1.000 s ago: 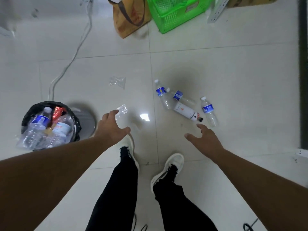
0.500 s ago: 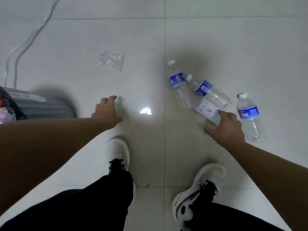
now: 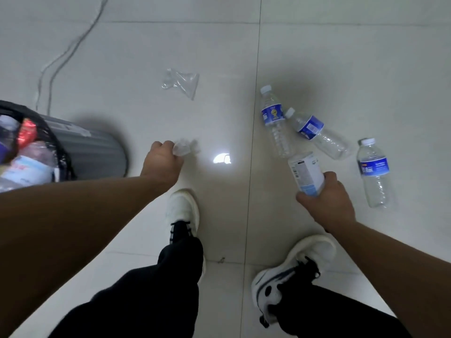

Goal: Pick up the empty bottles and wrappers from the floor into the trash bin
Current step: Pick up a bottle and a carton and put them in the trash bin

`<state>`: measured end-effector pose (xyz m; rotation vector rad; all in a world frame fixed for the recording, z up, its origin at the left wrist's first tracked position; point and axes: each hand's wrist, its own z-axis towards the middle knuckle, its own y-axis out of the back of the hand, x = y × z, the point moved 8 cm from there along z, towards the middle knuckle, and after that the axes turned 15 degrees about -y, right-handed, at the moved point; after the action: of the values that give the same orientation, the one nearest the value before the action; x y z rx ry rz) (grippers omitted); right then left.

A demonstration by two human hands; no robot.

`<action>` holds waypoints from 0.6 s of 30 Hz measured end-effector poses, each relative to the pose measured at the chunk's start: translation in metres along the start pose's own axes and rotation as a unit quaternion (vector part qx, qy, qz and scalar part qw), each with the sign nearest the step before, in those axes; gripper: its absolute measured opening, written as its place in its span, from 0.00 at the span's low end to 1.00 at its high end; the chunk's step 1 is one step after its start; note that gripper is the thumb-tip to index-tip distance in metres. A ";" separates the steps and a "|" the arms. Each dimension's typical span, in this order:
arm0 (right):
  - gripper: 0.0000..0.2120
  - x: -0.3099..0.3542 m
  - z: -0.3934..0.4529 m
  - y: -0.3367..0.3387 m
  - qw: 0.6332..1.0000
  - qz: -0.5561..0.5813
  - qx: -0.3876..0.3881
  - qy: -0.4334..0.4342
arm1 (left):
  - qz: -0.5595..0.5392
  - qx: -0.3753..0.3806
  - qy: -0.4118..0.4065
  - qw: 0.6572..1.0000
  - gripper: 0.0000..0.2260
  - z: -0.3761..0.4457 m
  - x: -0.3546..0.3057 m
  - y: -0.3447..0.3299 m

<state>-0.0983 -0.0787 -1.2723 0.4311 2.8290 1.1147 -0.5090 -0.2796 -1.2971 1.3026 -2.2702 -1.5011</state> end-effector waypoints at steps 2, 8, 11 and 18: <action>0.34 0.006 -0.032 0.023 1.000 -0.001 0.011 0.005 | 0.003 -0.006 0.001 1.000 0.13 -0.020 -0.016 0.033; 0.33 0.012 -0.102 0.100 1.000 0.001 0.025 0.006 | 0.126 -0.123 -0.027 0.984 0.15 -0.083 -0.085 0.150; 0.31 0.008 -0.124 0.138 1.000 0.013 0.026 -0.002 | 0.097 -0.136 -0.012 0.986 0.14 -0.104 -0.110 0.191; 0.29 0.012 -0.157 0.206 0.999 0.024 0.027 0.014 | -0.016 -0.090 0.016 0.996 0.10 -0.122 -0.142 0.236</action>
<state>-0.0883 -0.0353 -1.0170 0.4922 2.8934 1.0635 -0.4951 -0.2312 -1.0004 1.3074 -2.0479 -1.6396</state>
